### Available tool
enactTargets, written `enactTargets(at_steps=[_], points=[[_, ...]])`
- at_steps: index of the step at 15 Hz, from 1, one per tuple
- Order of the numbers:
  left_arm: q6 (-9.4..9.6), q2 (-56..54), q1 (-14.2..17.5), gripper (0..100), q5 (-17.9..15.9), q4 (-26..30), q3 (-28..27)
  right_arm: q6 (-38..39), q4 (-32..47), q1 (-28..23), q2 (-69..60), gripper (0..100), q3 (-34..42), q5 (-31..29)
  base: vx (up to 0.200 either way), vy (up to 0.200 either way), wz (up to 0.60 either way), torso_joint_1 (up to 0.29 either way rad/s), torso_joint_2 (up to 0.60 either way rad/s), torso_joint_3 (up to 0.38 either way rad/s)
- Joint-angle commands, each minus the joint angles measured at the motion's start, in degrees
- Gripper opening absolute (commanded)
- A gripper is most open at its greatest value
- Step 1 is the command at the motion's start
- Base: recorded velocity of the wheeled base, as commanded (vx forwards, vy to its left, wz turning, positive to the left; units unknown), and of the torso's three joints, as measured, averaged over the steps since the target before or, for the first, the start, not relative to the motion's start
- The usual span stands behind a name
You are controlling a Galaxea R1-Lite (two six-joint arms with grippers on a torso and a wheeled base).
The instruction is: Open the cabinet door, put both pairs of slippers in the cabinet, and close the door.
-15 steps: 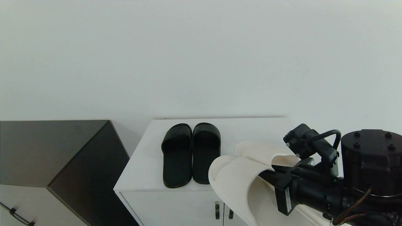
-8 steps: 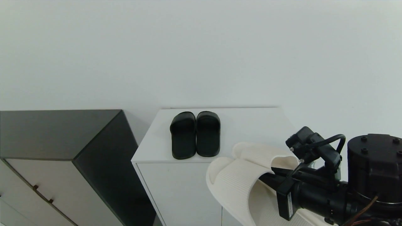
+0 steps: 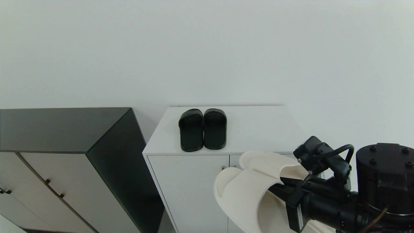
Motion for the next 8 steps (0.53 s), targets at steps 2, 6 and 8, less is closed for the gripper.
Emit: enactTargets(at_steps=[2,6,8], points=[[-0.02,0.00,0.00,0,0.02,0.00,0.00,-0.71,-0.16,0.10,0.18,0,0.76,0.45,0.000,0.000,0.00,0.000,0.00,0.000],[0.25,0.00,0.00,0,0.11,0.00,0.00,-0.79,-0.08,0.10,0.18,0,0.85,0.45,0.000,0.000,0.00,-0.092,0.21,0.113],[0.25,0.00,0.00,0,0.11,0.00,0.00,-0.79,-0.08,0.10,0.18,0,1.11,0.45,0.000,0.000,0.00,-0.171,0.38,0.212]])
